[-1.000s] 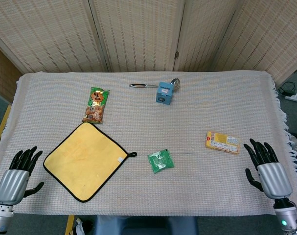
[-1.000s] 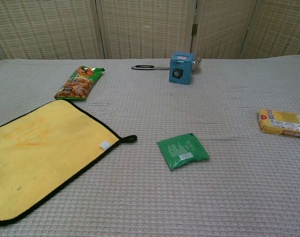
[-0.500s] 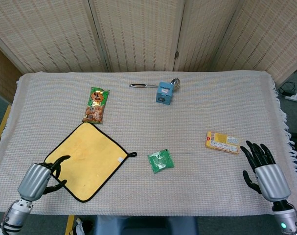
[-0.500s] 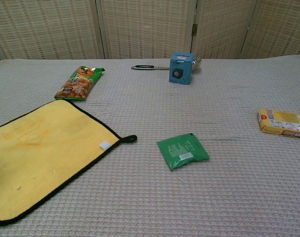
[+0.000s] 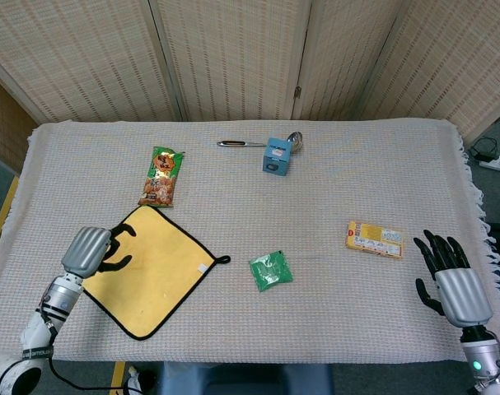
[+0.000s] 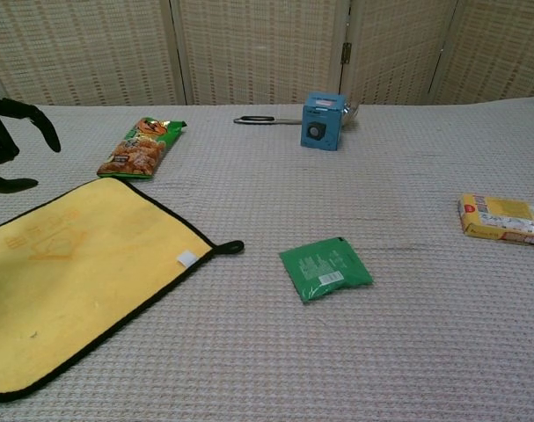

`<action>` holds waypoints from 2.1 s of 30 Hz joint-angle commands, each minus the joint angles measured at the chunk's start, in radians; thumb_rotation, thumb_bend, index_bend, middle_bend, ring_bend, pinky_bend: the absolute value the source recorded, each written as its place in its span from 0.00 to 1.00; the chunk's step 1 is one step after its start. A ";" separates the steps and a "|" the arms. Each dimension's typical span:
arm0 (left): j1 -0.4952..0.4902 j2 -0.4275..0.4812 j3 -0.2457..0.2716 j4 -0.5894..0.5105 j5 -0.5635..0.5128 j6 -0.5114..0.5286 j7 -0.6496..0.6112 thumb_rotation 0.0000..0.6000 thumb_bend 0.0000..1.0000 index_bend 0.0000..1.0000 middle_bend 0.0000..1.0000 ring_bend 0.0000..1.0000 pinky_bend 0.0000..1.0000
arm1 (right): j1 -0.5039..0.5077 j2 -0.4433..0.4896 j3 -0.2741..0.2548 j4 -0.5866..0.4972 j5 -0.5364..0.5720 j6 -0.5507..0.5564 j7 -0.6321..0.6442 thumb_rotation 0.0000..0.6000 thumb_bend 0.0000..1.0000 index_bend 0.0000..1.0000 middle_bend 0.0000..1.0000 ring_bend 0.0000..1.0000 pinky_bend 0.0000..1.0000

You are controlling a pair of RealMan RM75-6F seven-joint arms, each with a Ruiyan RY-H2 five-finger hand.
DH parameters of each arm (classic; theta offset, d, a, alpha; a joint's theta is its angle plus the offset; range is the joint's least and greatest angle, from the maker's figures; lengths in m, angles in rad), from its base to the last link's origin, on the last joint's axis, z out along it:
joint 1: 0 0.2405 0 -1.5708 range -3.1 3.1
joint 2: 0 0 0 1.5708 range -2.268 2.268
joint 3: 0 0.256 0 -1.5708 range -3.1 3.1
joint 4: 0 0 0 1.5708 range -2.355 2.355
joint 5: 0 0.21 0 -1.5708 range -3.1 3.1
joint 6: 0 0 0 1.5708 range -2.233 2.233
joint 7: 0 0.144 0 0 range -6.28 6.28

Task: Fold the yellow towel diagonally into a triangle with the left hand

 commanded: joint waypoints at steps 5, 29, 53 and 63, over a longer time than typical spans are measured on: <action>-0.064 -0.048 -0.029 0.072 -0.063 -0.061 -0.012 1.00 0.34 0.42 1.00 1.00 1.00 | 0.005 -0.006 0.009 0.005 0.016 -0.007 0.000 0.93 0.56 0.00 0.00 0.00 0.00; -0.267 -0.277 -0.055 0.481 -0.210 -0.327 -0.065 1.00 0.36 0.43 1.00 1.00 1.00 | -0.001 -0.009 0.025 0.050 0.089 -0.028 0.034 0.93 0.56 0.00 0.00 0.00 0.00; -0.372 -0.447 -0.005 0.931 -0.112 -0.505 -0.398 1.00 0.55 0.41 1.00 1.00 1.00 | 0.007 -0.027 0.035 0.096 0.129 -0.063 0.050 0.93 0.56 0.00 0.00 0.00 0.00; -0.399 -0.487 0.011 1.023 -0.094 -0.568 -0.459 1.00 0.47 0.36 1.00 1.00 1.00 | 0.006 -0.030 0.038 0.104 0.137 -0.062 0.052 0.93 0.56 0.00 0.00 0.00 0.00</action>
